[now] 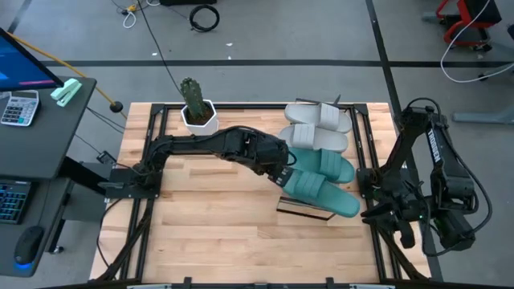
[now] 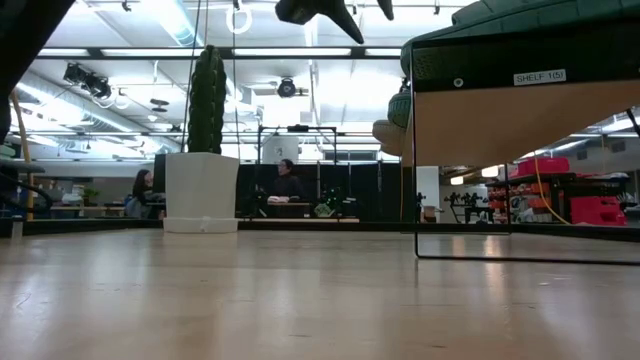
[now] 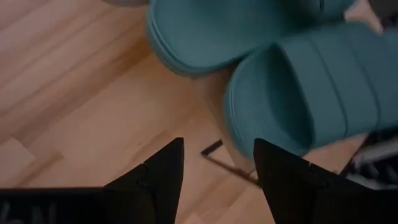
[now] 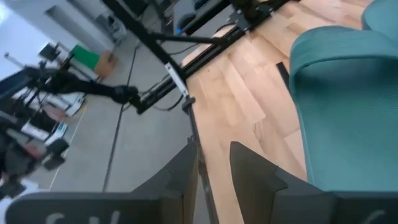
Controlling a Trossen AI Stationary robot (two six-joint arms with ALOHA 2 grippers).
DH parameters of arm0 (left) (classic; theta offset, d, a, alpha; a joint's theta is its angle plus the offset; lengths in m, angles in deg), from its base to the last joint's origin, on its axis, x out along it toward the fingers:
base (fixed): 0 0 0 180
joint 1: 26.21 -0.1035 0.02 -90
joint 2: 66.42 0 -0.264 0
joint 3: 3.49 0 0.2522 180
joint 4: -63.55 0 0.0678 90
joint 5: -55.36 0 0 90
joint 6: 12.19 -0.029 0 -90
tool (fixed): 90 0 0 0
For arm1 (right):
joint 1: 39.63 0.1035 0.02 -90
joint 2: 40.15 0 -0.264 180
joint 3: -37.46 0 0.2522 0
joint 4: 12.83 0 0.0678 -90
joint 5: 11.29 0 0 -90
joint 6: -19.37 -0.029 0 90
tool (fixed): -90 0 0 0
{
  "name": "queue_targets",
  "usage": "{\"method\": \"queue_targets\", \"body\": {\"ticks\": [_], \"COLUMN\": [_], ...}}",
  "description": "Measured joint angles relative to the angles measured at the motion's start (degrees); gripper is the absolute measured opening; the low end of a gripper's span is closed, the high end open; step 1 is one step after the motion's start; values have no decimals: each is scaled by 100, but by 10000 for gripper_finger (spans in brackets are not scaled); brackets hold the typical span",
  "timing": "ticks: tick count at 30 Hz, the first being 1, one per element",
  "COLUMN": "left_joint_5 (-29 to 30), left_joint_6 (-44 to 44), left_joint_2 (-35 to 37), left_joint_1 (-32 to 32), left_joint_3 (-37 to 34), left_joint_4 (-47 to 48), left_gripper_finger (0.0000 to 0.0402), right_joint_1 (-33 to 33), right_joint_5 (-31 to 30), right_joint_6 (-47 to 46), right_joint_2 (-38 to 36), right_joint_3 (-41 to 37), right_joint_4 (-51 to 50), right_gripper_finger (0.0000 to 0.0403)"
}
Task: Pick and place slides into the shelf
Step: Put the green slide on the shelf
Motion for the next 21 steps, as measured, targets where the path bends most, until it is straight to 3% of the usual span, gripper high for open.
{"method": "queue_targets", "body": {"ticks": [7, 11, 15, 21], "left_joint_5": [-370, -179, 189, 122], "left_joint_6": [-873, -952, -906, -1016], "left_joint_2": [0, 45, 107, 111], "left_joint_1": [-24, 81, 306, 541], "left_joint_3": [0, -2, 0, 0], "left_joint_4": [236, 184, -503, -2739], "left_gripper_finger": [196, 195, 194, 192], "right_joint_1": [-516, -768, -907, -972], "right_joint_5": [70, 227, 229, 235], "right_joint_6": [-529, -814, -1208, -1405], "right_joint_2": [262, 428, 521, 527], "right_joint_3": [0, 0, 0, 0], "right_joint_4": [-7, -44, -260, -441], "right_gripper_finger": [101, 101, 101, 101]}}
